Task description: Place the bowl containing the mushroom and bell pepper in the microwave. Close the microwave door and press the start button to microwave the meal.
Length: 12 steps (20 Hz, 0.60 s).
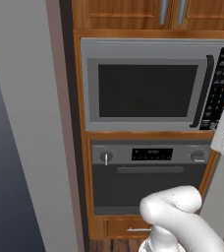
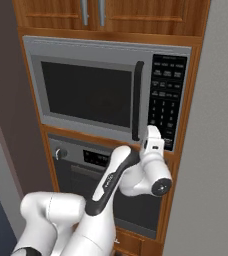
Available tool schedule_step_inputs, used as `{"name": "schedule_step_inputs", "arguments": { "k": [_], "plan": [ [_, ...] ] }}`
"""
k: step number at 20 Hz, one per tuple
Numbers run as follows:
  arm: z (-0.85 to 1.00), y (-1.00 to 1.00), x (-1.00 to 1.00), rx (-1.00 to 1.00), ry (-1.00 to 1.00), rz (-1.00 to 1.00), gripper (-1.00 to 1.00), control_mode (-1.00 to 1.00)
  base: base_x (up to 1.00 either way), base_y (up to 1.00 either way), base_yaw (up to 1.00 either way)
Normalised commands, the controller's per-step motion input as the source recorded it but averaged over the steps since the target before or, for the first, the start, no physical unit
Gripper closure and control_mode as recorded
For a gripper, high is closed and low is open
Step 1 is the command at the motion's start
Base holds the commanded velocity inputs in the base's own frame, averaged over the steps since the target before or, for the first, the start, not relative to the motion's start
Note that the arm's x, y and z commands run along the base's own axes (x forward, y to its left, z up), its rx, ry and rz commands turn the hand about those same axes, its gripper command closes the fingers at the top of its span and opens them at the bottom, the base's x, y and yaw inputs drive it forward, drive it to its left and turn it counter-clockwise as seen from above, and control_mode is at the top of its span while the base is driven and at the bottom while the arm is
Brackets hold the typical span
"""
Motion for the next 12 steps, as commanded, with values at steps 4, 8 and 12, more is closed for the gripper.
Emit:
{"name": "schedule_step_inputs", "arguments": {
  "k": [4, 8, 12],
  "plan": [
    [-0.16, -0.12, 0.25, 0.0, 0.0, 0.0, 1.0, -1.0, 0.0, 0.0, 0.0],
    [-0.19, -0.11, 0.25, 0.0, 0.0, 0.0, 1.0, -1.0, 0.0, 0.0, 0.0],
    [-0.16, -0.14, 0.26, 0.0, 0.0, -0.01, 1.0, -1.0, 0.0, 0.0, 0.0]
  ]
}}
